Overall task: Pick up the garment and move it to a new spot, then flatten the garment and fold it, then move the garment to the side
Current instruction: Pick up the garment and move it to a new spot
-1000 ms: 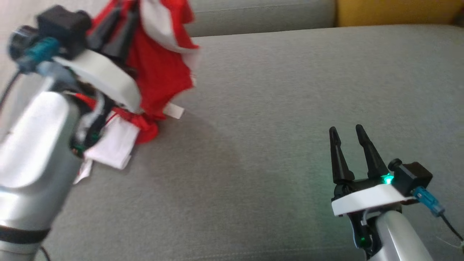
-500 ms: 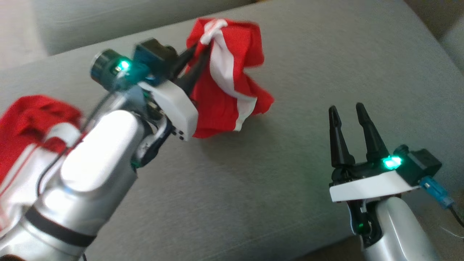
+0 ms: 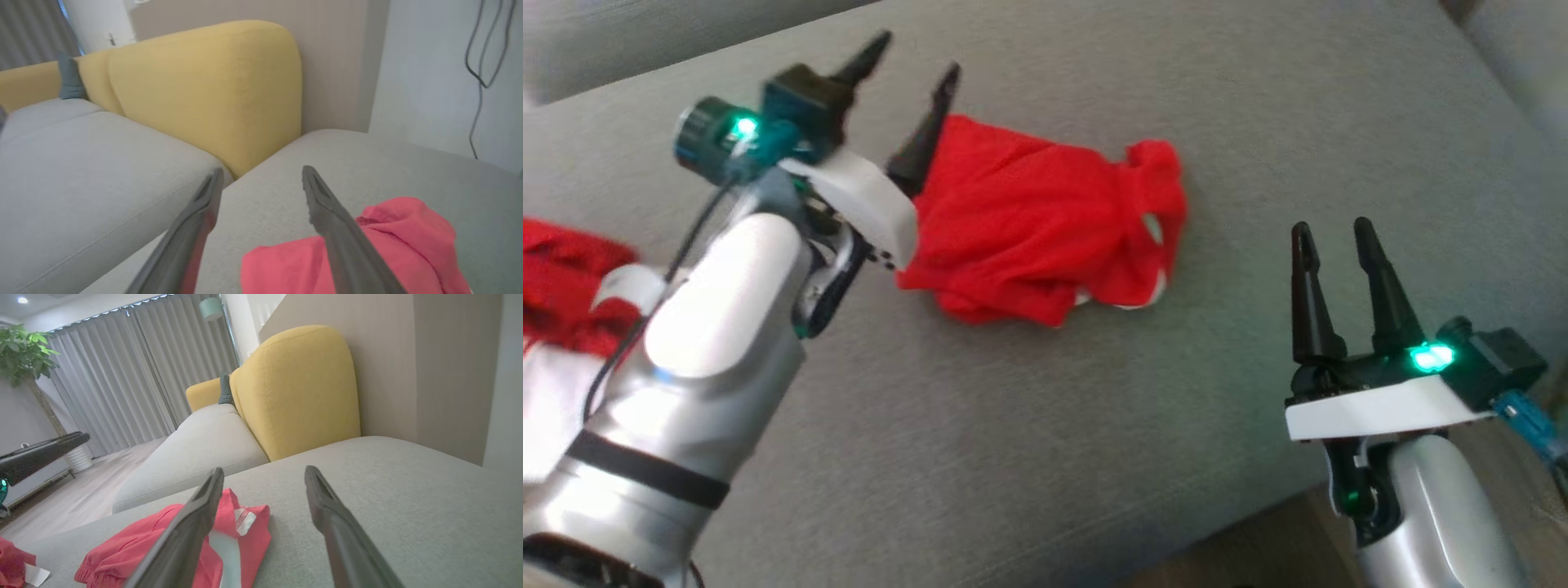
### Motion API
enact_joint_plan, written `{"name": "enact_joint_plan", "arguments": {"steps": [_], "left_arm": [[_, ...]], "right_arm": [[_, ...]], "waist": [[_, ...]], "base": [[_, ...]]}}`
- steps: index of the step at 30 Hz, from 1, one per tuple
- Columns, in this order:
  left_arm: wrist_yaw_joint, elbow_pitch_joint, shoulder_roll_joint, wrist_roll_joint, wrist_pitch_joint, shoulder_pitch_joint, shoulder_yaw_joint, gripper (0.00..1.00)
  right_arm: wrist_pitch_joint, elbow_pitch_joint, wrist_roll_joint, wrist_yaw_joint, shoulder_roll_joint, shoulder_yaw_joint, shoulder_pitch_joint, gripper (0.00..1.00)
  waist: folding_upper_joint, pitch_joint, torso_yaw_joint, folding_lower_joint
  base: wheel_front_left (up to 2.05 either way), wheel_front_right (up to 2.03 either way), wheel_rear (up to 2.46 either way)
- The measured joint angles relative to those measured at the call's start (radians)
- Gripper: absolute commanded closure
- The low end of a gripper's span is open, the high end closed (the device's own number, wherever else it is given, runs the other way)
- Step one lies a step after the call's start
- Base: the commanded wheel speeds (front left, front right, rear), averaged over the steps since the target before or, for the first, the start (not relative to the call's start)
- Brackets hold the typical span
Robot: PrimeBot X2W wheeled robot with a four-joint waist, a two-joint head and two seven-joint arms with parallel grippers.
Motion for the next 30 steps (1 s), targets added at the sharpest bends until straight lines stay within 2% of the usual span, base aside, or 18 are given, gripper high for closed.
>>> {"name": "enact_joint_plan", "arguments": {"steps": [7,8,12,18,22,27,30], "left_arm": [[0.049,-0.075,0.051,-0.045,-0.065,0.078,0.067,0.00],[0.049,-0.075,0.051,-0.045,-0.065,0.078,0.067,0.00],[0.098,-0.152,0.063,-0.073,-0.081,0.245,0.093,0.00],[0.171,-0.289,0.054,-0.093,-0.091,0.492,0.132,0.00],[0.207,-0.389,0.012,-0.067,-0.091,0.634,0.199,0.00],[0.212,-0.455,-0.045,0.006,-0.091,0.738,0.282,0.00],[0.179,-0.465,-0.066,0.042,-0.091,0.740,0.315,0.00]], "right_arm": [[0.000,0.025,-0.059,0.000,0.001,-0.053,0.001,0.00],[0.000,0.025,-0.059,0.000,0.001,-0.053,0.001,0.00],[0.000,0.041,-0.089,0.000,0.001,-0.071,0.015,0.00],[0.000,0.065,-0.125,0.000,0.001,-0.073,0.075,0.00],[0.000,0.073,-0.125,0.000,0.001,-0.063,0.086,0.00],[0.000,0.078,-0.125,0.000,0.001,-0.055,0.103,0.00],[0.000,0.083,-0.125,0.000,0.001,-0.049,0.105,0.00]], "waist": [[0.0000,-0.041,0.137,0.0000],[0.0000,-0.041,0.137,0.0000],[0.0000,-0.078,0.219,0.0000],[0.0001,-0.142,0.319,-0.0001],[0.0001,-0.179,0.353,-0.0001],[0.0000,-0.194,0.363,-0.0001],[0.0000,-0.194,0.362,-0.0001]], "base": [[0.00,0.00,0.00],[0.00,0.00,0.00],[0.00,0.00,0.00],[0.00,0.00,0.00],[0.00,0.00,0.00],[0.00,0.00,0.00],[0.00,0.00,0.00]]}}
